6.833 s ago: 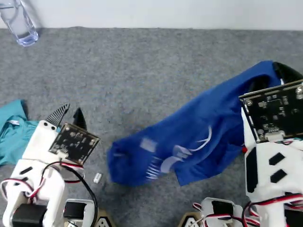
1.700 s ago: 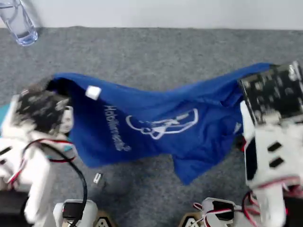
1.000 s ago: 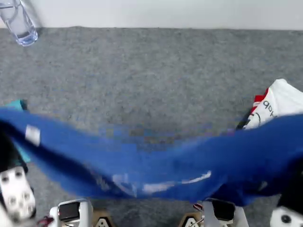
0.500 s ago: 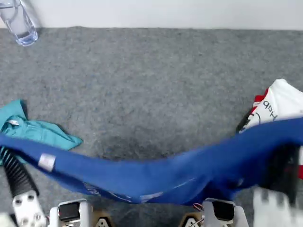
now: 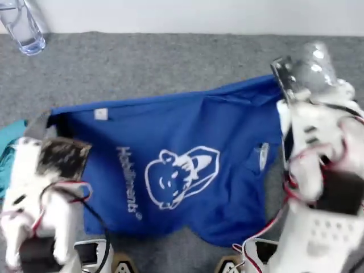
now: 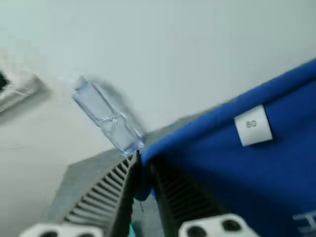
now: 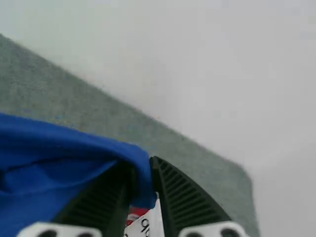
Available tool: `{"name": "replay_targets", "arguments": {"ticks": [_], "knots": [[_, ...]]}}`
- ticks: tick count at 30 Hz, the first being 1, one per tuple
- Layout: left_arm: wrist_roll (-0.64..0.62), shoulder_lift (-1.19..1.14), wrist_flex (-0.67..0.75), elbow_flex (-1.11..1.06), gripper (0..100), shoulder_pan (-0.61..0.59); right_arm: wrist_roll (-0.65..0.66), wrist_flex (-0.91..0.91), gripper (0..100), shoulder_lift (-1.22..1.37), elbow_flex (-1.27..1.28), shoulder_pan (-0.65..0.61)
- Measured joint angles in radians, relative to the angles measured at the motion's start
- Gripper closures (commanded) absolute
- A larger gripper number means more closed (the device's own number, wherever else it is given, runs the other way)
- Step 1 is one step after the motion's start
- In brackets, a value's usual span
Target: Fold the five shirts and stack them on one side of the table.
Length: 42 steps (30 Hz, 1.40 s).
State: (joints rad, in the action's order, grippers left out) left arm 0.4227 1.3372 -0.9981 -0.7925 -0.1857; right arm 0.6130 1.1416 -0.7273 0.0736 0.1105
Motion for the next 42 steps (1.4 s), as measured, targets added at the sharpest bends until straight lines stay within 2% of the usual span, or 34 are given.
{"name": "replay_targets", "arguments": {"ticks": [4,9,14,20,31,39,42], "knots": [[0.006,-0.015,0.121,-0.141,99,0.040,0.000,-0.224,99.0,0.000,0.253,-0.017],[0.006,-0.203,0.219,-0.143,99,0.071,0.000,-0.437,99.0,0.005,0.410,-0.046],[0.006,-0.489,0.269,-0.021,99,0.095,0.000,-0.565,99.0,0.095,0.416,-0.066],[0.006,-0.824,0.351,0.175,99,0.130,0.000,-0.706,99.0,0.327,0.331,-0.072],[-0.049,-1.257,0.379,0.595,99,0.140,-0.023,-0.741,99.0,0.664,-0.028,-0.109],[-0.049,-1.315,0.376,0.674,99,0.135,-0.046,-0.736,99.0,0.704,-0.110,-0.110],[-0.040,-1.315,0.331,0.675,99,0.135,-0.046,-0.686,99.0,0.706,-0.110,-0.109]]}}
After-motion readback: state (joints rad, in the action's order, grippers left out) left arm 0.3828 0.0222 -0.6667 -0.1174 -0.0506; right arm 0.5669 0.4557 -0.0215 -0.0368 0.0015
